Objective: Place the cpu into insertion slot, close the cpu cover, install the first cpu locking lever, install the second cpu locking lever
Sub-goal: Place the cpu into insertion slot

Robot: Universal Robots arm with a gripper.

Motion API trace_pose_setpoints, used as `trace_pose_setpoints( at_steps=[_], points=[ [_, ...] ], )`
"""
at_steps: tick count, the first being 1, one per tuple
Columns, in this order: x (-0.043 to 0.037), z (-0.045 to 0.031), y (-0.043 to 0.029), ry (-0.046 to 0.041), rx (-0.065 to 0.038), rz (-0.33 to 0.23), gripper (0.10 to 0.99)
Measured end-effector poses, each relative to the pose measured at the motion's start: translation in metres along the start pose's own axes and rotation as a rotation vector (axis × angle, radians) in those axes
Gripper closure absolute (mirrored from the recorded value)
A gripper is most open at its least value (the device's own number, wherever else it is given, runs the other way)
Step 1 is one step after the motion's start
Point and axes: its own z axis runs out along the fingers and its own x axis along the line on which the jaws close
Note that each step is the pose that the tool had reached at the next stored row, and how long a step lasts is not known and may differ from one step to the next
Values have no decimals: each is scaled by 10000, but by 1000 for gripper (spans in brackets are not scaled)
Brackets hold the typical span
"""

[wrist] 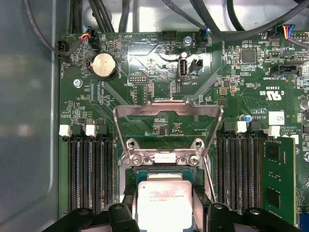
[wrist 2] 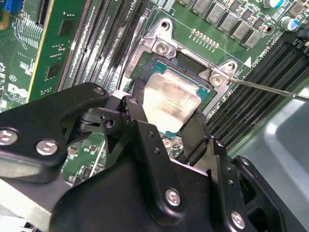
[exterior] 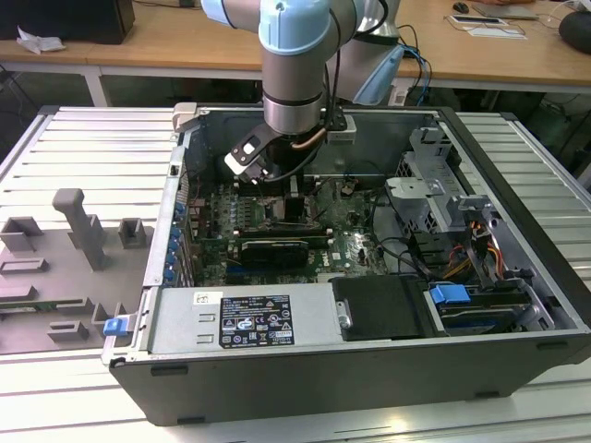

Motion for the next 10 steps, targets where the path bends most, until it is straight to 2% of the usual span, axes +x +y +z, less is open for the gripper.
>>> trace_pose_setpoints(
  at_steps=[2, 3, 10],
  points=[
    [0, 3, 0, 1, -1, 0, 533],
    [0, 5, 0, 1, -1, 0, 471],
    [-11, 14, -1, 0, 0, 1, 471]
  ],
)
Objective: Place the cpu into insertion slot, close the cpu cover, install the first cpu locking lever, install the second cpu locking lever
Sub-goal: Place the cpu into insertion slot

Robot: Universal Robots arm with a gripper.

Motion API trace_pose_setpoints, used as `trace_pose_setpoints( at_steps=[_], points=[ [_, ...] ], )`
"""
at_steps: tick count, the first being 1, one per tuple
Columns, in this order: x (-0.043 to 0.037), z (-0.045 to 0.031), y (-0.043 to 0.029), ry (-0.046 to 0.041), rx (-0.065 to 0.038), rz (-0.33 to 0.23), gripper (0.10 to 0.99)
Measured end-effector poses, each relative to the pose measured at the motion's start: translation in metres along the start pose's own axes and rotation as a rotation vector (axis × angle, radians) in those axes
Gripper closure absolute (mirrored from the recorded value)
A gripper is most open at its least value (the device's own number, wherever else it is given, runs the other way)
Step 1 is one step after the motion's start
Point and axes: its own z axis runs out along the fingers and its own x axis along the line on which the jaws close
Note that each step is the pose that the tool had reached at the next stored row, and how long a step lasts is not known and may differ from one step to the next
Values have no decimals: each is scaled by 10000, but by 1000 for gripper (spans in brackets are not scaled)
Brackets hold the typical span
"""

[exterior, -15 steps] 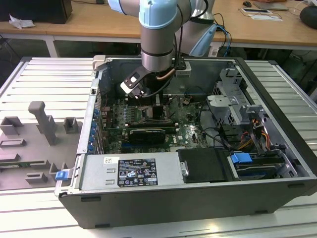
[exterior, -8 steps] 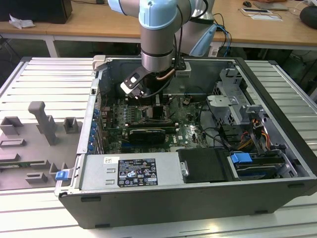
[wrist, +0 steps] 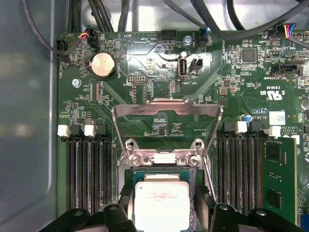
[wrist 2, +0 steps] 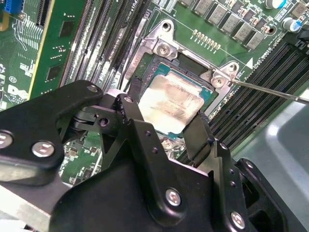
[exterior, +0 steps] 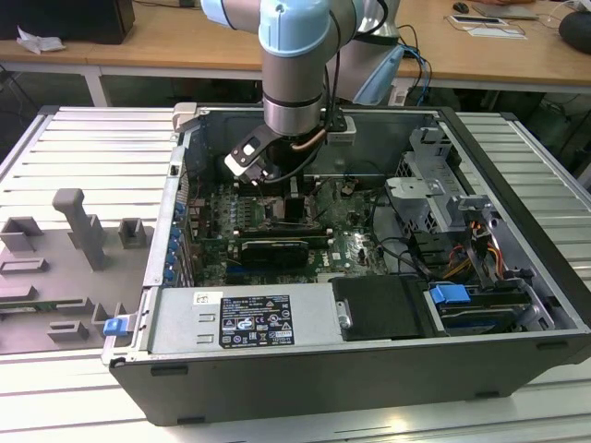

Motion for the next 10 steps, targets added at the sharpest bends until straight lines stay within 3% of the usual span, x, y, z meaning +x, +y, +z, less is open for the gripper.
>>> trace_pose_setpoints(
  at_steps=[2, 6, 8, 10],
  points=[
    [-2, -2, -1, -5, 3, 0, 545],
    [-2, 0, 0, 0, 1, 0, 545],
    [-1, 2, 0, 3, -2, 0, 471],
    [-2, 0, 0, 0, 1, 0, 471]
  ],
)
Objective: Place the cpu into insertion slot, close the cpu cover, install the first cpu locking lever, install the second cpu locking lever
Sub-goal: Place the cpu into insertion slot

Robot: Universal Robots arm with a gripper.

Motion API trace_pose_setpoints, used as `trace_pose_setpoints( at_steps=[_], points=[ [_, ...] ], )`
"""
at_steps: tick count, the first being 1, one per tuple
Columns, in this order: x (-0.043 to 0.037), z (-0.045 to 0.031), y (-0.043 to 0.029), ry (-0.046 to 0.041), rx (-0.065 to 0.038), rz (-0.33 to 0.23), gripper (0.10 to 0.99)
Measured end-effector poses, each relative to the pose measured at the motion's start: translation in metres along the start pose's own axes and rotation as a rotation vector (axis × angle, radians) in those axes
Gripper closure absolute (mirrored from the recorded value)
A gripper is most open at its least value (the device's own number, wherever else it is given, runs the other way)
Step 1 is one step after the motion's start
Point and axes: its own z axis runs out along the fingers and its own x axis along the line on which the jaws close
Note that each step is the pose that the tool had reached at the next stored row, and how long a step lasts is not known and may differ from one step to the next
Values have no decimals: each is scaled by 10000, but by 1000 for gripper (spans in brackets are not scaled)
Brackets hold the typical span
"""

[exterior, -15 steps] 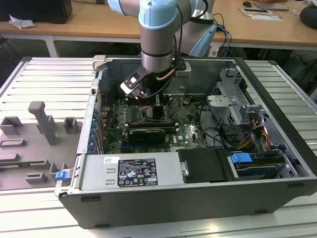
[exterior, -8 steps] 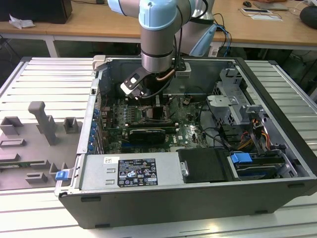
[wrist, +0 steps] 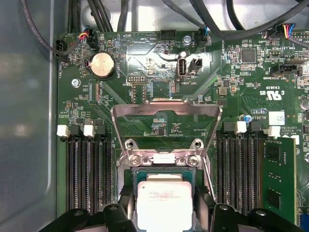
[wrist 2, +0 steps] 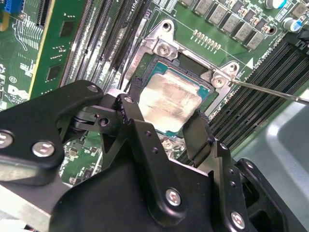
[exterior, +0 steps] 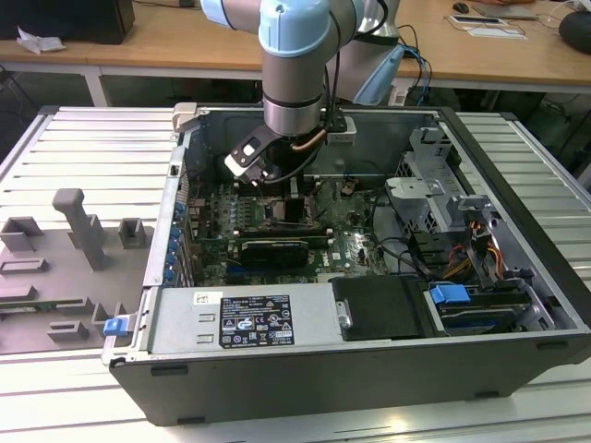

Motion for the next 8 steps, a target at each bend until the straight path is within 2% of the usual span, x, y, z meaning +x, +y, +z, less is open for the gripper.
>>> trace_pose_setpoints(
  at_steps=[4, 8],
  points=[
    [0, -17, 1, -2, 0, 0, 471],
    [2, -78, 4, -1, 0, 0, 471]
  ],
)
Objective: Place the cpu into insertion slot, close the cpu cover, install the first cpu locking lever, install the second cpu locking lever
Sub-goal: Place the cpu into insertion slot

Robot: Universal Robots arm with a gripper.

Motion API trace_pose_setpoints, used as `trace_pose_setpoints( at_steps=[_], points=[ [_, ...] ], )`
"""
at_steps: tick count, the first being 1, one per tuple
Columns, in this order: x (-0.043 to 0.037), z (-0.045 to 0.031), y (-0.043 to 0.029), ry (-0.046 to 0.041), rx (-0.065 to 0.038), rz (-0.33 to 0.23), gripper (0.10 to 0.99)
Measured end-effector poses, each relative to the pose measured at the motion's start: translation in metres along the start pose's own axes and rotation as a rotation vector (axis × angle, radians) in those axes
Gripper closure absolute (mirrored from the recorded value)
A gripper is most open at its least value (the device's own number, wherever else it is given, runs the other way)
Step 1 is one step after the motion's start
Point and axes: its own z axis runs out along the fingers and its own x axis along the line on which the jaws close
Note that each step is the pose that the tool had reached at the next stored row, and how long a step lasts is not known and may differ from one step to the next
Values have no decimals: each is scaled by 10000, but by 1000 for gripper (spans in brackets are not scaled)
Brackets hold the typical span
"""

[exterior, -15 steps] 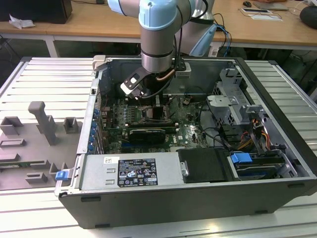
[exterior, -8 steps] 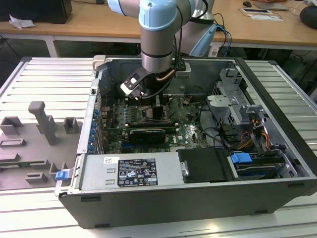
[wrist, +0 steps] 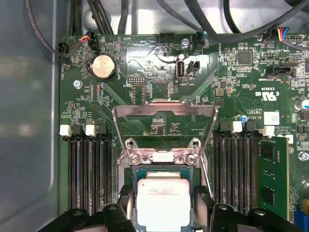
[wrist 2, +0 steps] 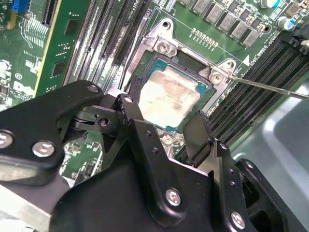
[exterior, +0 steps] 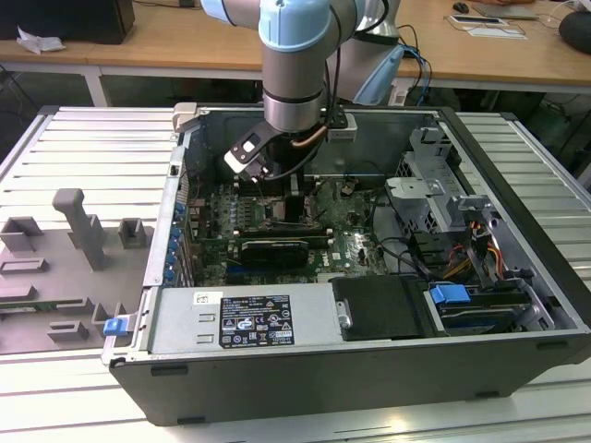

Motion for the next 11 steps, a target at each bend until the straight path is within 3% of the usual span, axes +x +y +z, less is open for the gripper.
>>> trace_pose_setpoints(
  at_steps=[3, 4, 6, 7, 10, 11],
  points=[
    [1, -34, 2, 0, 0, 0, 486],
    [1, -41, 3, 1, -1, -1, 549],
    [1, -47, 14, 0, 21, 0, 792],
    [1, -48, 20, 0, 32, 1, 855],
    [2, -51, 22, 1, 34, 3, 976],
    [2, -52, 22, 1, 34, 2, 976]
  ],
)
